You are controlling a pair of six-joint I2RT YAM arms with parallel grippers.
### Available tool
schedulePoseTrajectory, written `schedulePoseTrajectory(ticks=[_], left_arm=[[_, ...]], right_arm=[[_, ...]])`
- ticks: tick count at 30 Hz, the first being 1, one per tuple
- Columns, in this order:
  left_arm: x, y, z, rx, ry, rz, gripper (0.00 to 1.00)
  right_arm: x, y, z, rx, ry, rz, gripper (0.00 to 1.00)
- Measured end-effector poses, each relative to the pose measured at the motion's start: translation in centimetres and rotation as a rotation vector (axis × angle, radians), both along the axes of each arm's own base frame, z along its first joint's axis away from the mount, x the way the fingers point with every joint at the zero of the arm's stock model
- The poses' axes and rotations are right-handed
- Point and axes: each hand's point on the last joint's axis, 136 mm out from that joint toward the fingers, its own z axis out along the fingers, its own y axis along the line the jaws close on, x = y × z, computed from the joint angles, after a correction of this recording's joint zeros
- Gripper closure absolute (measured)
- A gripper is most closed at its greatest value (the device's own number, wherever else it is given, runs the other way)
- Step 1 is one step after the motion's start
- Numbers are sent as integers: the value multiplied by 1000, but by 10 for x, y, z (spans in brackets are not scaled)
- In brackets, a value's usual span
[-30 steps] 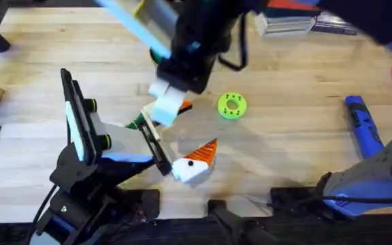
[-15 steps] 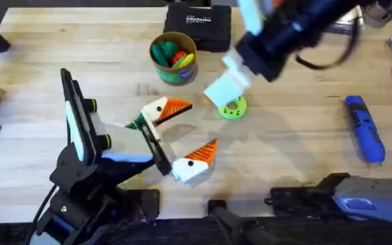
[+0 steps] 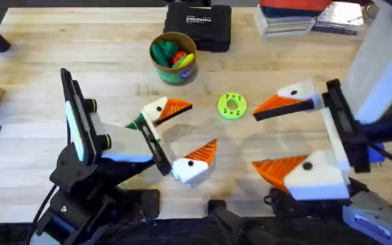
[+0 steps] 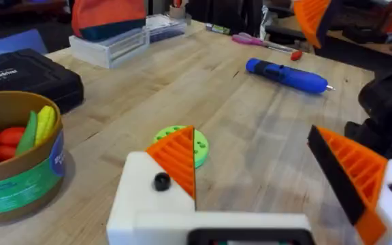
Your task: Pick up the gripper from the table and insert it into the empty holder that is missing its gripper. Then pick up a screw, insert it into the mounting hole, and use the screwdriver to tighten it. Finally, clean up the table by picking up the vegetable and placing it into the bucket.
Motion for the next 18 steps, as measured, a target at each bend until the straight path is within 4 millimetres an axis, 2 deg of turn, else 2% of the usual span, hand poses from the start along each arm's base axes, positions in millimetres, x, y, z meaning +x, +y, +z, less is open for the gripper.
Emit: schedulePoseTrajectory(ticks=[7,8,9,13,14,15,18], left_arm=[[0,0,0,1,-2,0,15],[0,0,0,1,-2,0,78],[0,0,0,2,-5,0,199],[0,0,0,3,-5,-1,829],[0,0,0,5,-9,-1,954],[0,0,0,5,-9,-1,985],[0,0,0,5,-10,-1,988]], right_arm=[[-6,3,2,33,-90,93,8],[-6,3,2,35,-90,100,8],[-5,4,1,33,-88,103,8],[-1,6,-4,25,-61,112,7],[0,7,-5,22,-53,113,7],[1,7,-7,19,-45,113,7],[5,9,-11,9,-22,115,7]])
